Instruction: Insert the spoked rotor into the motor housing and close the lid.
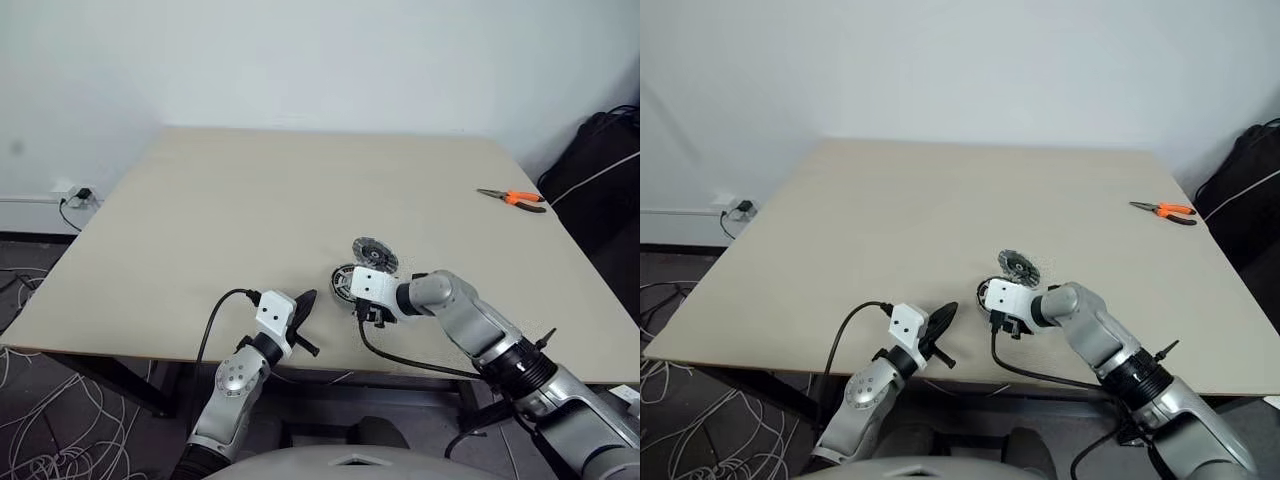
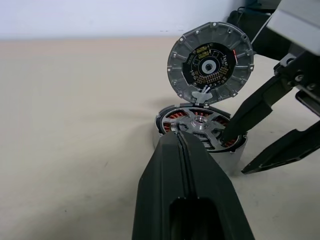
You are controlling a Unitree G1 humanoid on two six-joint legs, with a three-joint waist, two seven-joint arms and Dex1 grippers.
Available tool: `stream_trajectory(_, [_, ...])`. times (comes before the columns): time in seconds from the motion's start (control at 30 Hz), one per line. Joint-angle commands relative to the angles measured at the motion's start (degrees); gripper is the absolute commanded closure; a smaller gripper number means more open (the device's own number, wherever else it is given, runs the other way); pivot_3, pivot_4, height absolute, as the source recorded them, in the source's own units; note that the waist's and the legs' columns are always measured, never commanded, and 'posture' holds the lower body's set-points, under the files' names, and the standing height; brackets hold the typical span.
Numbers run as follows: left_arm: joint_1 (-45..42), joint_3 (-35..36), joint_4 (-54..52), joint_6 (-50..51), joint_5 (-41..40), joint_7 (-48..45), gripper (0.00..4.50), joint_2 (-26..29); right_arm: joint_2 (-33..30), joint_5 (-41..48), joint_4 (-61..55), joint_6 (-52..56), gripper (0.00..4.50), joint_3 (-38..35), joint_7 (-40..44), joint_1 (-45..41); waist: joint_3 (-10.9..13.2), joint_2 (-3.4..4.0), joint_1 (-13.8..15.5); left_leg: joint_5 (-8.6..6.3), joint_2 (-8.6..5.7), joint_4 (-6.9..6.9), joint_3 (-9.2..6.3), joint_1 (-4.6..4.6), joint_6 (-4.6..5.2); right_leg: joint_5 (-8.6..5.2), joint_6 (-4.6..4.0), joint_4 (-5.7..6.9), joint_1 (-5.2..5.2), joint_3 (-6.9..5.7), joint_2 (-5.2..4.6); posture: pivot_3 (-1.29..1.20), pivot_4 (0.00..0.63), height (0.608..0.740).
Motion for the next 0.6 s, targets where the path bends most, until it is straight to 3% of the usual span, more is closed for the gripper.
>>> stream_trajectory(0.03, [-0.4, 0.1, -1.9, -0.3, -0.4, 0.0, 4.5, -0.9, 0.0, -1.0, 2.0, -0.9, 2.61, -0.4, 1.1, -1.8, 0.0, 0.0, 0.0, 0.0, 0.0, 0.0, 0.0, 0.0, 0.0, 0.0, 0.0, 0.0, 0.0, 0.0, 0.0, 0.0, 0.0, 0.74])
stream_trajectory(0.1, [-0.4, 0.2, -1.9, -0.3, -0.5, 0.2, 4.5, -1.0, 0.0, -1.4, 2.7, -1.0, 2.61, -0.3, 1.5, -2.0, 0.0, 0.0, 0.0, 0.0, -0.01, 0.0, 0.0, 0.0, 0.0, 0.0, 0.0, 0.0, 0.0, -0.01, -0.02, 0.0, 0.0, 0.74])
stream_trajectory(0.3, [-0.2, 0.2, -1.9, -0.2, -0.6, 0.1, 4.5, -1.4, 0.1, -1.9, 2.7, -1.2, 4.41, -0.9, 1.5, -1.5, 0.0, 0.02, -0.1, 0.0, -0.01, 0.0, 0.0, 0.03, 0.0, 0.03, -0.04, 0.06, 0.01, -0.01, -0.04, 0.0, 0.0, 0.74])
stream_trajectory(0.6, [-0.4, 0.0, -1.6, 0.2, -0.8, -0.2, 4.5, -1.7, -1.4, -1.1, -1.3, 0.9, 4.43, -3.9, 0.7, 1.4, 0.0, 0.03, 0.3, 0.0, -0.03, 0.02, 0.0, 0.01, 0.0, 0.05, -0.07, 0.13, 0.02, -0.66, -0.44, 0.0, 0.0, 0.74])
